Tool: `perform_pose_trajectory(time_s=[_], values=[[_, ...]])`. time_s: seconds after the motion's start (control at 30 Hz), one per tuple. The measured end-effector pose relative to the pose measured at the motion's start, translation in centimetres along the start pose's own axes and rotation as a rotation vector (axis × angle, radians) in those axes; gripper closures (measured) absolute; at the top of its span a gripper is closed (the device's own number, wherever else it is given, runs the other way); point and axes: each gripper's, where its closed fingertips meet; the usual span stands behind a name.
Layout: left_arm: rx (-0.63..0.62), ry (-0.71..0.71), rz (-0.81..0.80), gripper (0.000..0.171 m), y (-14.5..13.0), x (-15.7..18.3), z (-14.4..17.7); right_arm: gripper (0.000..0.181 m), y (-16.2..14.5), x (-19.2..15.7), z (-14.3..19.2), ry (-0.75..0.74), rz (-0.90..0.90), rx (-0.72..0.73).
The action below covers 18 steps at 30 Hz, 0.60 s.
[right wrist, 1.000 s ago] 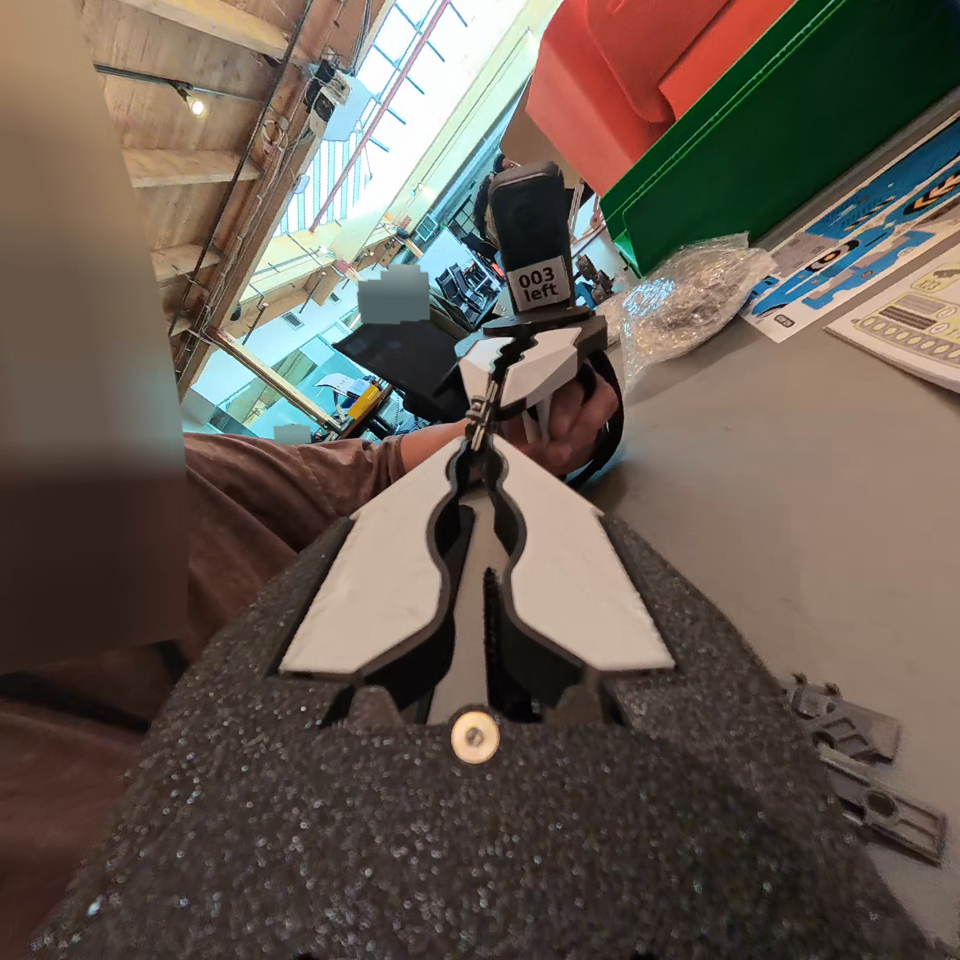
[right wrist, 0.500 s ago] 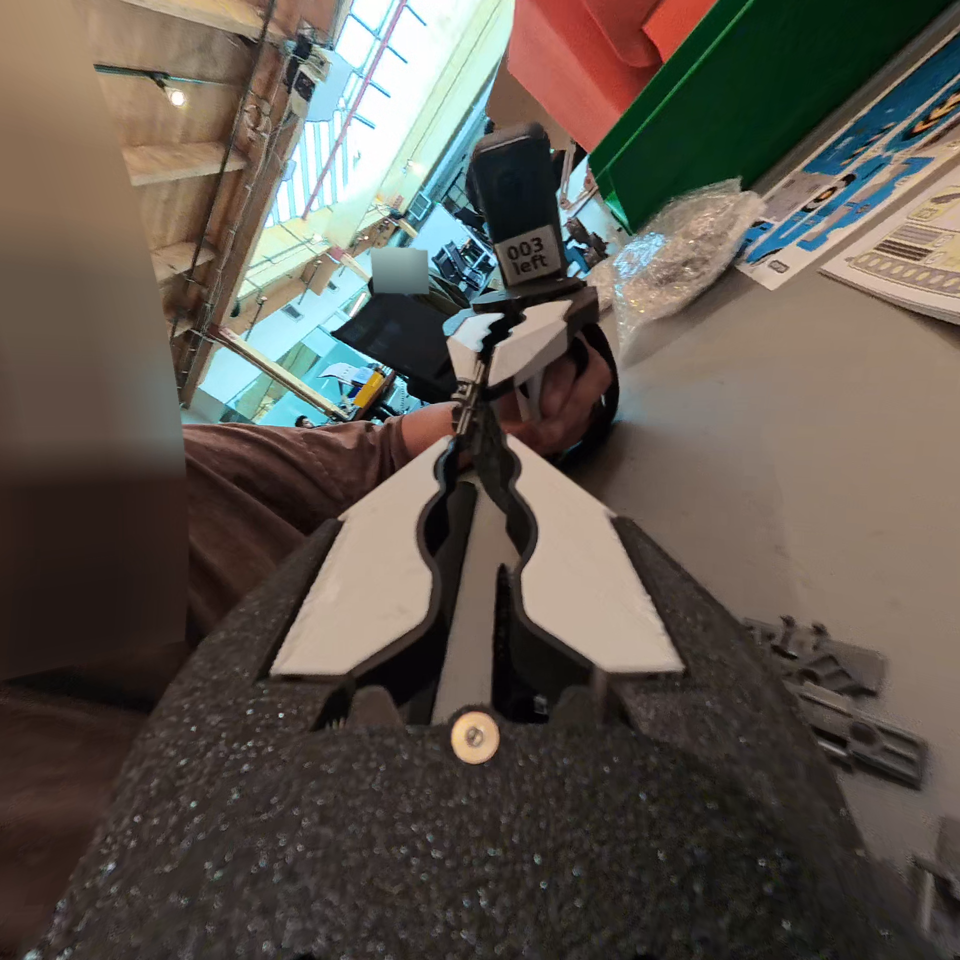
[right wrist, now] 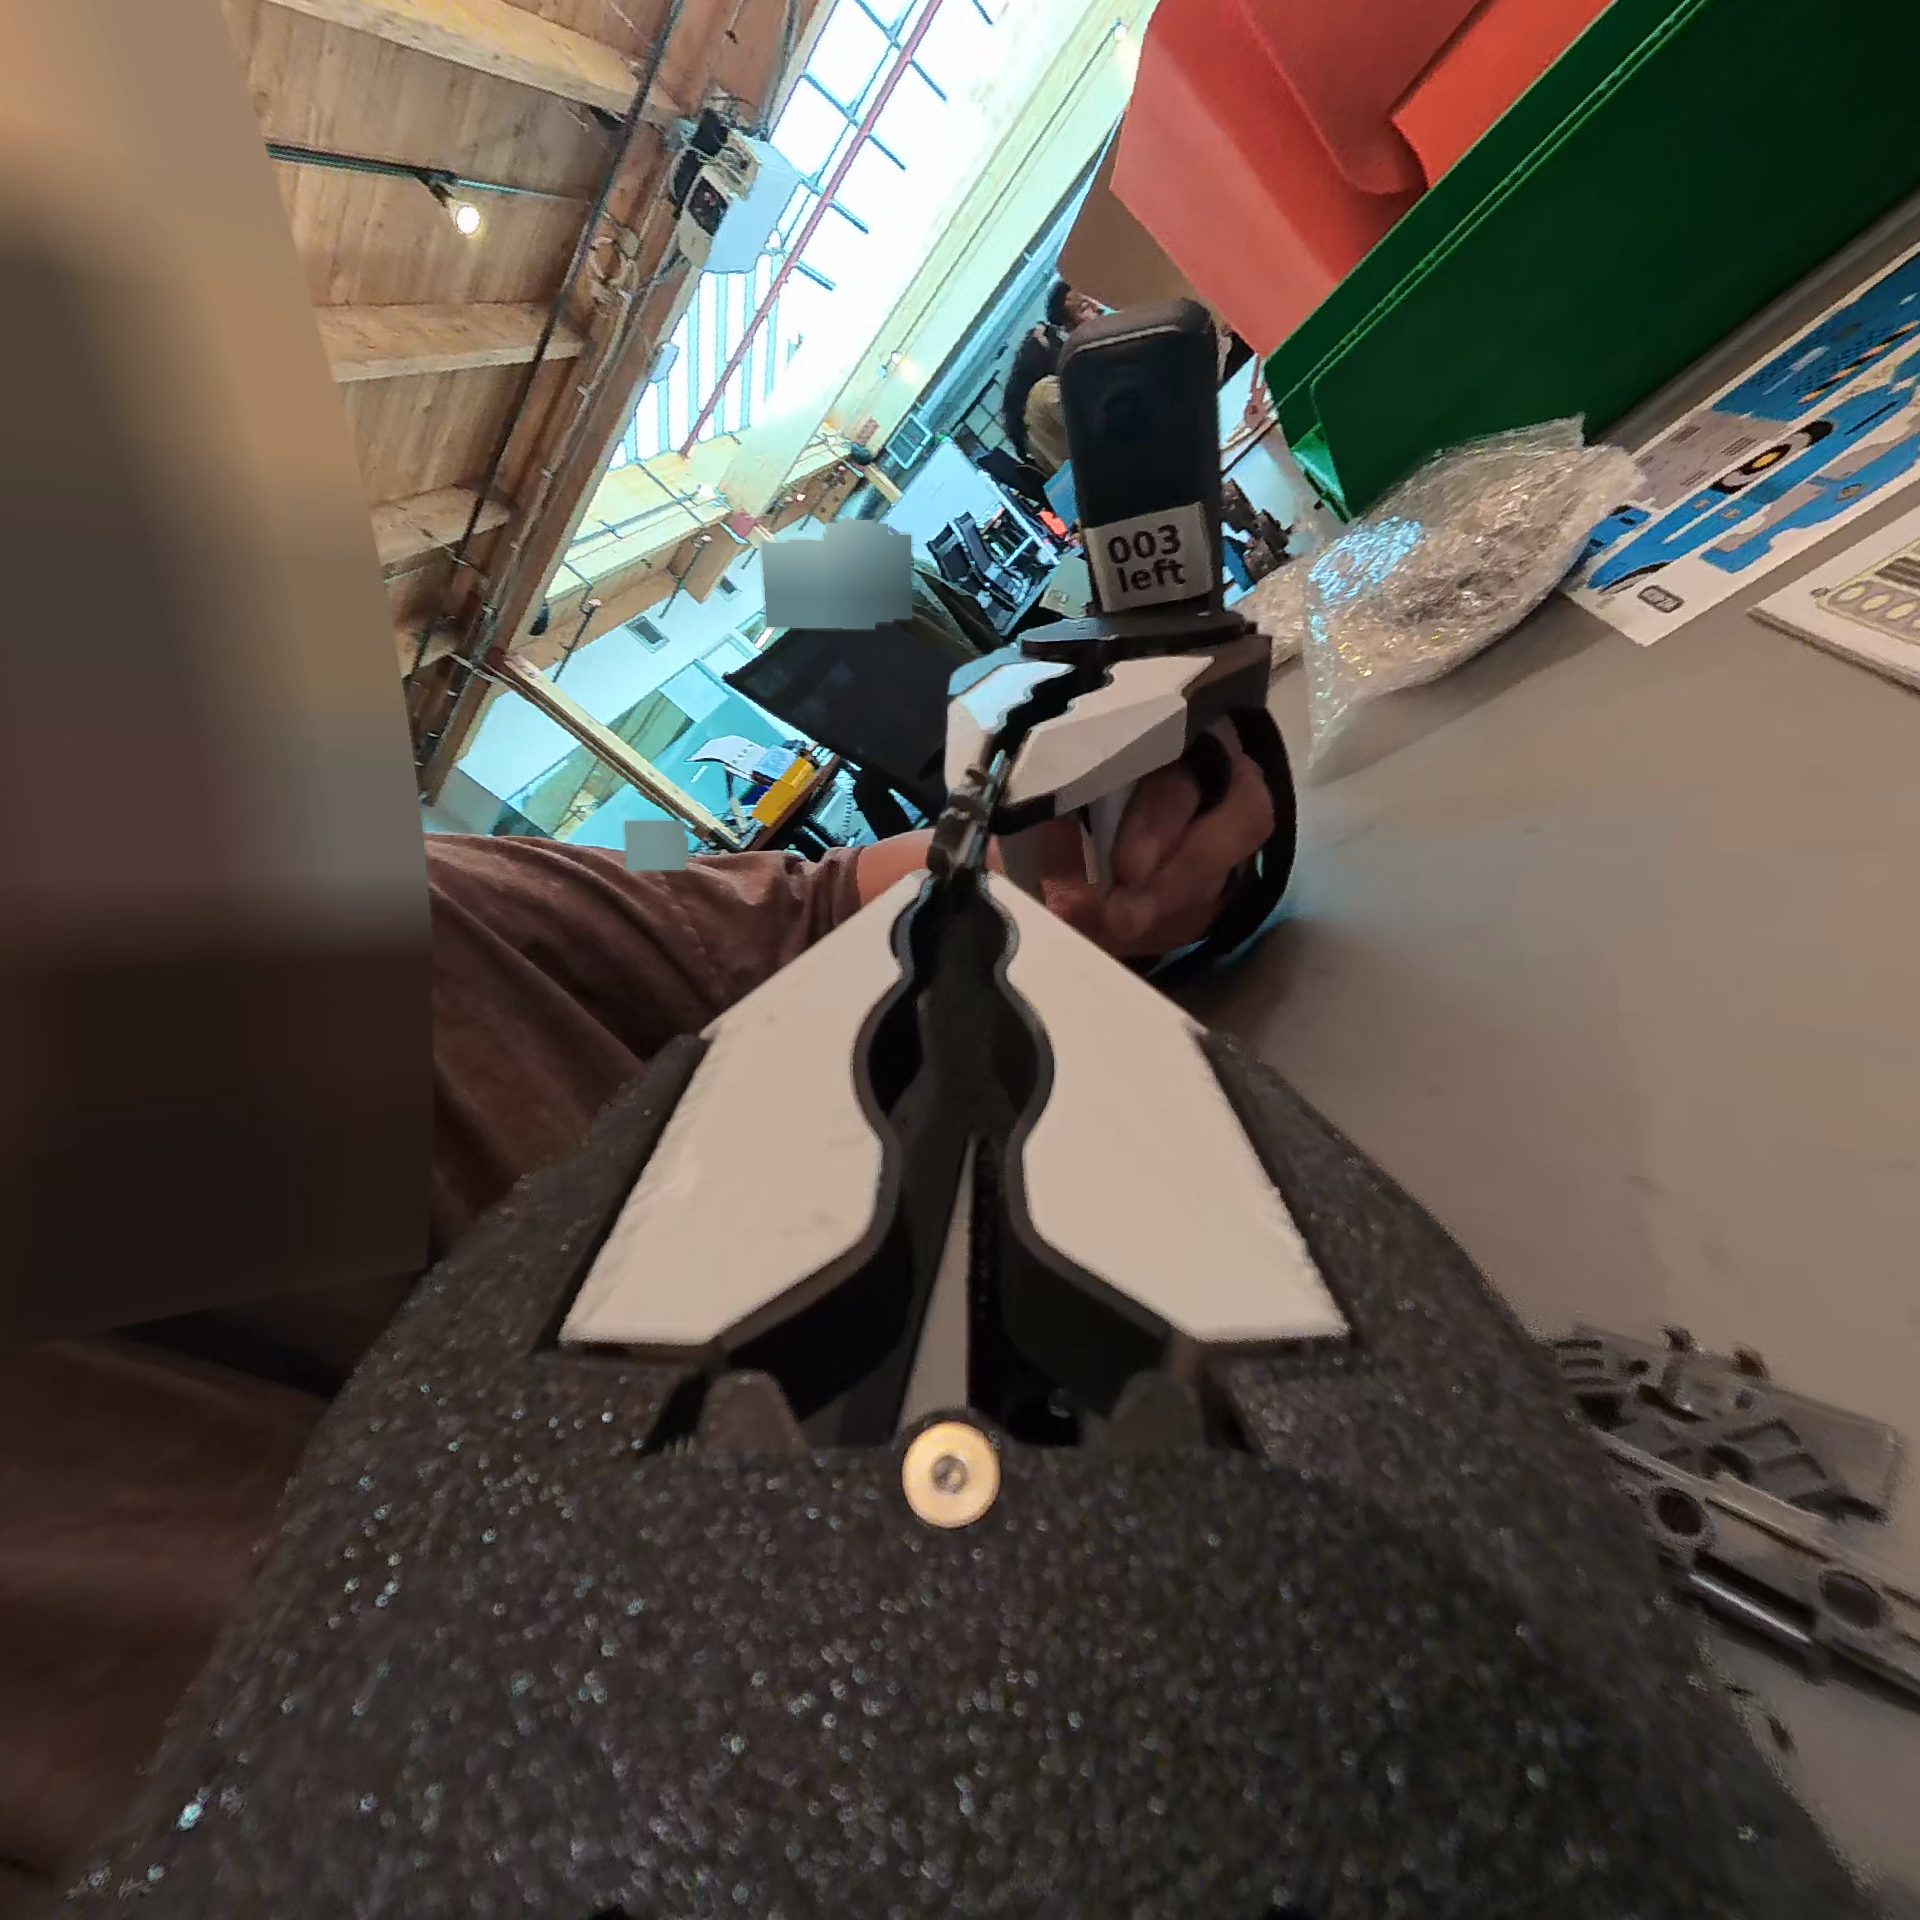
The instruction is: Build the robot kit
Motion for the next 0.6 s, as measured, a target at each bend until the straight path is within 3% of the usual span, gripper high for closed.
perform_pose_trajectory(time_s=[0.27, 0.5, 0.6], values=[[0.061, -0.145, 0.156, 0.168, 0.3, 2.3, -0.6, 0.180, -0.3, -2.0, -0.4, 0.100, -0.064, -0.020], [0.018, 0.015, 0.007, 0.165, 0.0, 0.2, -0.6, 0.180, 0.2, -0.1, 0.5, -0.104, 0.170, -0.084], [0.013, 0.066, -0.012, 0.152, 0.0, -0.8, -0.4, 0.180, -0.1, 0.8, 0.7, -0.172, 0.219, -0.108]])
Point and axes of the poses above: each gripper's, where its closed fingertips meet, z back along the fingers, y out of its top, x = y × z across the jaws, and after that the axes turned 10 degrees about x, right-handed
